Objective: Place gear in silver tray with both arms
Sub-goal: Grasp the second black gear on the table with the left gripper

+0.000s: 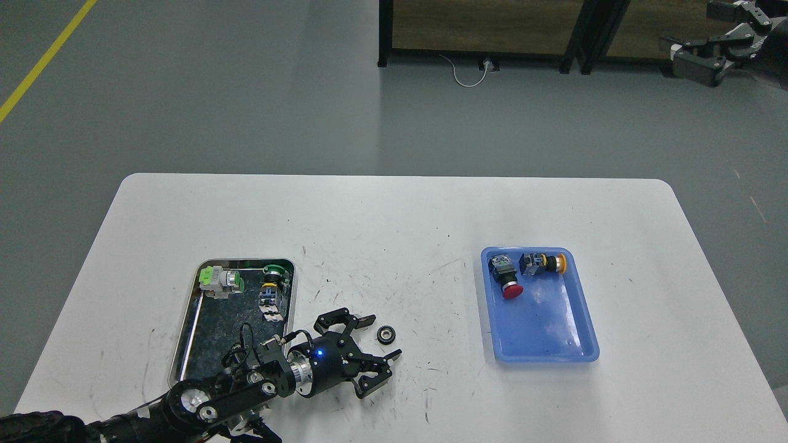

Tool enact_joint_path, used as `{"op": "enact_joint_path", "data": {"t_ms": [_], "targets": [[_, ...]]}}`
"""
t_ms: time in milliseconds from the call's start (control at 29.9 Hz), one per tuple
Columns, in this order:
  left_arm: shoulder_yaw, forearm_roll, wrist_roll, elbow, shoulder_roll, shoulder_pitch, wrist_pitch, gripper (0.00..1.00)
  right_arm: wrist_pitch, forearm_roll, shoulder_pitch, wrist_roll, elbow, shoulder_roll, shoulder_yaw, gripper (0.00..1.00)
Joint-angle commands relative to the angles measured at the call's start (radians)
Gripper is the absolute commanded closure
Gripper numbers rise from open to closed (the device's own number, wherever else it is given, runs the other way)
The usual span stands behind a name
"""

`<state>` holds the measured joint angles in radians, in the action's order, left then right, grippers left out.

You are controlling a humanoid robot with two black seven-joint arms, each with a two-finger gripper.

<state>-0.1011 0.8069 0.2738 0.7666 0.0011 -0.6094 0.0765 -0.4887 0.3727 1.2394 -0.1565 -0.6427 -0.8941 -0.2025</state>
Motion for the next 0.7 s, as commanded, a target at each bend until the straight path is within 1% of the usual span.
{"op": "enact_joint_path", "data": {"t_ms": [0, 167, 267, 501, 668], "targets": [[0.001, 0.000, -0.004, 0.002, -0.001, -0.003, 0.002, 0.34, 0.000, 0.000, -0.003, 0.000, 0.000, 0.000, 0.000, 0.17], [0.001, 0.000, -0.011, 0.002, -0.001, -0.007, 0.002, 0.42, 0.000, 0.000, -0.008, 0.000, -0.002, -0.002, 0.000, 0.17], [0.001, 0.002, -0.019, 0.002, -0.001, -0.016, 0.003, 0.48, 0.000, 0.000, -0.008, -0.001, -0.003, -0.002, 0.000, 0.17], [0.001, 0.002, -0.034, 0.002, -0.001, -0.021, 0.008, 0.60, 0.000, 0.000, -0.008, -0.001, -0.003, -0.002, 0.000, 0.17], [0.004, 0.002, -0.038, 0.002, -0.001, -0.030, 0.008, 0.70, 0.000, 0.002, -0.011, -0.001, -0.003, -0.002, 0.000, 0.17]]}}
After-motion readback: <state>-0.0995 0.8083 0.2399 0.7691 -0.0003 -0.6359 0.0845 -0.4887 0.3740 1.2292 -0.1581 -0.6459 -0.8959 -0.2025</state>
